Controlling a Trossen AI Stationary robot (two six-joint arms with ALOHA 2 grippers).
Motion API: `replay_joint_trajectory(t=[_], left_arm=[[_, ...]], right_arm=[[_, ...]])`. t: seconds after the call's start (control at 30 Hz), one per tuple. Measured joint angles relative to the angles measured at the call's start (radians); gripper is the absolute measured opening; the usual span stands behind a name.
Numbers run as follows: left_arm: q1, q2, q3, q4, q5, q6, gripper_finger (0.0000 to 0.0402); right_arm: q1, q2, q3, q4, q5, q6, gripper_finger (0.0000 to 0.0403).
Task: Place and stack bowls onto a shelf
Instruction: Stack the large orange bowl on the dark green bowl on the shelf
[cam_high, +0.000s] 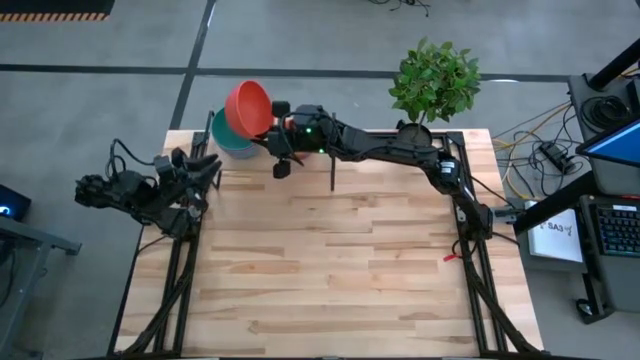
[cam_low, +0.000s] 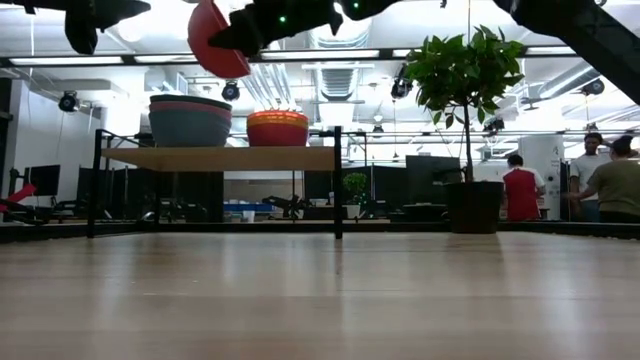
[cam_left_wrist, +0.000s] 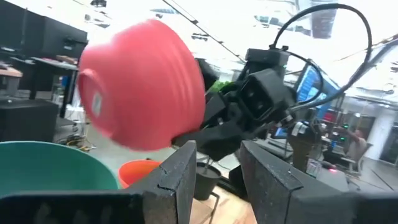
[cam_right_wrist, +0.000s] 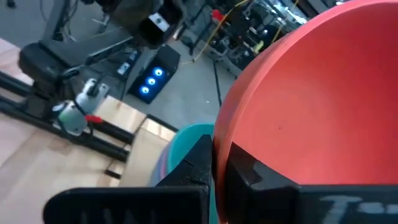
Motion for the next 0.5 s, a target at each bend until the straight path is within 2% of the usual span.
replay_joint_trajectory(t=[0.3, 0.4, 0.5], left_arm=[[0.000, -0.001, 0.000, 0.004, 0.021, -0.003, 0.0109], [0.000, -0.007, 0.000, 0.036, 0.093, -0.015, 0.0109], [0.000, -0.013, 0.000, 0.081, 0.210, -0.032, 0.0109]], right_arm=[[-0.007, 0.000, -0.097, 0.090, -0.009, 0.003, 0.0009], [-0.008, 0.000, -0.127, 0.130, -0.009, 0.015, 0.0009], [-0.008, 0.000, -0.132, 0.142, -0.009, 0.016, 0.0013]])
